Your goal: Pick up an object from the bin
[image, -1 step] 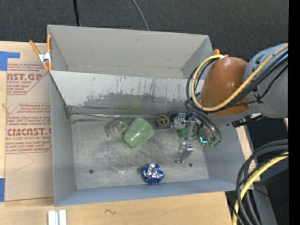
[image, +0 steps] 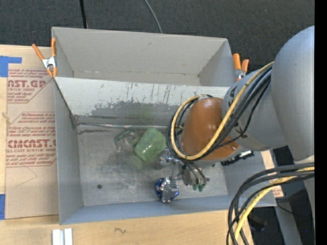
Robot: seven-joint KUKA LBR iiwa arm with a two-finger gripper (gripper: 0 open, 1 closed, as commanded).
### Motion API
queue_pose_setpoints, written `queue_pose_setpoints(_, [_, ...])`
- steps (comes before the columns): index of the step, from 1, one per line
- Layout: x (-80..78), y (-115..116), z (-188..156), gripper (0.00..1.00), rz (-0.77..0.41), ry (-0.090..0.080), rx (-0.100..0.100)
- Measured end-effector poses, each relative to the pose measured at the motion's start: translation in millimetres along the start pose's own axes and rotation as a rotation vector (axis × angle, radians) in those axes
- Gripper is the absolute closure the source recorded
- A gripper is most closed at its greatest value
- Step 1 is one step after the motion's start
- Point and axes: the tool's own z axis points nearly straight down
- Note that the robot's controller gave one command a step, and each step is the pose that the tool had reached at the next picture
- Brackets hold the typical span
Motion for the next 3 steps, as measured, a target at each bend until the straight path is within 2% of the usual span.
queue_pose_setpoints(1, [-2.4,-4,-4,1.00,0.006,-0.003,0.002])
queue_pose_setpoints(2, [-17.7,-13,-135,1.00,0.014,-0.013,0.002])
queue_pose_setpoints(3, [-16.1,-13,-130,0.00,0.013,-0.005,0.003])
